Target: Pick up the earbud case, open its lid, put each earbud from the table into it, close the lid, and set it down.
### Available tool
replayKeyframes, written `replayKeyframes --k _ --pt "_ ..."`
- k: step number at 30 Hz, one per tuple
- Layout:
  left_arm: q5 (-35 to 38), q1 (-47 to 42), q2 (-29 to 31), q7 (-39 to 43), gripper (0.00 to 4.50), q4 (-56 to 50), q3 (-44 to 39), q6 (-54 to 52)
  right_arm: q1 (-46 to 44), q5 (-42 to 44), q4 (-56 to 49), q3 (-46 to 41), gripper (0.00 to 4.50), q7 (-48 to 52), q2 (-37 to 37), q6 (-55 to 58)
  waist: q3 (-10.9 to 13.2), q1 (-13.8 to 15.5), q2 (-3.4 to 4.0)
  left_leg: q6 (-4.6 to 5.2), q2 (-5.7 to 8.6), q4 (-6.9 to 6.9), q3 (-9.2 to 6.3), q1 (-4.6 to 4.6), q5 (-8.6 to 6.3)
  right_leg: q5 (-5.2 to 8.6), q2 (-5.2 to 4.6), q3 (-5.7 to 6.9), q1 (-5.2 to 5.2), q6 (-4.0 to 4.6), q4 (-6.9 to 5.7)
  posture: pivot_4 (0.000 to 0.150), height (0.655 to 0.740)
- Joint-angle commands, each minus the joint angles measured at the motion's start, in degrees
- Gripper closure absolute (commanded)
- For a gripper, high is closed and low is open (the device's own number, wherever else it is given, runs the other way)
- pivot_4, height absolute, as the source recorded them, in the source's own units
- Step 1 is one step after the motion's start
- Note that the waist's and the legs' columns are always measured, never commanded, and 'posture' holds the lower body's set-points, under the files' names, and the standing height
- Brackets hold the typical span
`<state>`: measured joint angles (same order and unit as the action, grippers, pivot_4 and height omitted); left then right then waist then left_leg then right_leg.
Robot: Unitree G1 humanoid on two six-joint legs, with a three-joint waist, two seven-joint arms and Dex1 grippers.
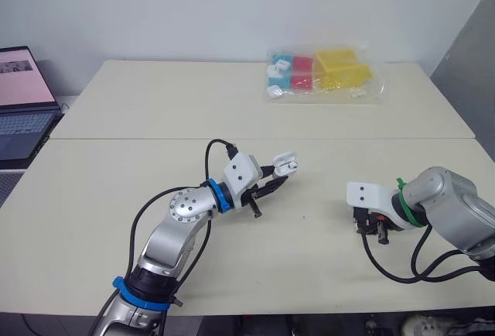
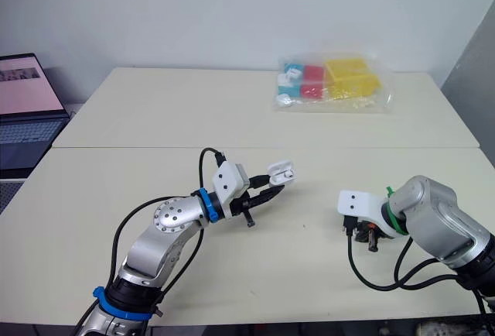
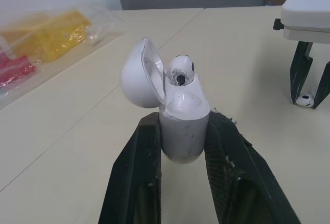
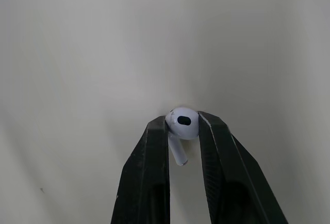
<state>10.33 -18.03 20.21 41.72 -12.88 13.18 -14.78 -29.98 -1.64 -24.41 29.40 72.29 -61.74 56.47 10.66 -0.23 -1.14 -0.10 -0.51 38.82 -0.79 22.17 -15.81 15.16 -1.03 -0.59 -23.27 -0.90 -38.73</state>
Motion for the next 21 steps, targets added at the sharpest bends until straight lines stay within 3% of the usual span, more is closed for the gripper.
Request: replayKeyframes --k 1,8,12,17,21 --pt "0.4 0.0 0.3 -0.1 3.72 -1.2 -0.7 0.4 -1.1 2.8 -1.0 -2.1 4.07 2.3 -1.1 -1.1 0.0 0.0 0.00 0.00 0.00 0.00 0.00 0.00 0.00 0.00 0.00 -0.01 0.00 0.01 0.00 0.150 0.7400" --pt "1.2 -1.1 0.1 0.4 3.72 -0.6 -1.1 0.4 -7.6 12.2 -4.4 -10.6 4.07 8.0 -4.2 0.3 0.0 0.1 0.01 0.00 0.00 0.00 0.02 0.01 0.00 -0.01 0.00 -0.02 -0.02 0.01 0.00 0.150 0.7400" --pt "2.2 -2.0 -0.6 0.6 3.72 0.0 -1.3 0.2 -10.9 19.0 -6.6 -16.4 4.07 6.7 -1.6 4.6 0.0 0.1 0.01 0.00 -0.01 -0.02 -0.01 0.05 0.00 -0.02 0.00 0.02 -0.01 0.04 0.05 0.150 0.7400" --pt "4.0 -3.6 -1.2 0.8 3.72 1.8 -2.1 -0.1 -10.1 25.3 -7.0 -27.0 4.07 -1.1 8.6 2.2 0.0 0.1 -0.01 0.00 0.00 0.01 -0.03 0.11 0.00 -0.04 -0.01 0.03 -0.02 0.06 0.04 0.150 0.7400" --pt "5.9 -7.4 -3.0 0.3 3.72 3.6 -3.4 -1.4 -7.9 33.0 -10.0 -36.8 4.07 -11.8 22.4 3.9 0.0 0.2 -0.03 0.00 0.02 0.03 -0.10 0.20 0.00 -0.06 -0.01 0.09 -0.04 0.10 0.03 0.150 0.7400"
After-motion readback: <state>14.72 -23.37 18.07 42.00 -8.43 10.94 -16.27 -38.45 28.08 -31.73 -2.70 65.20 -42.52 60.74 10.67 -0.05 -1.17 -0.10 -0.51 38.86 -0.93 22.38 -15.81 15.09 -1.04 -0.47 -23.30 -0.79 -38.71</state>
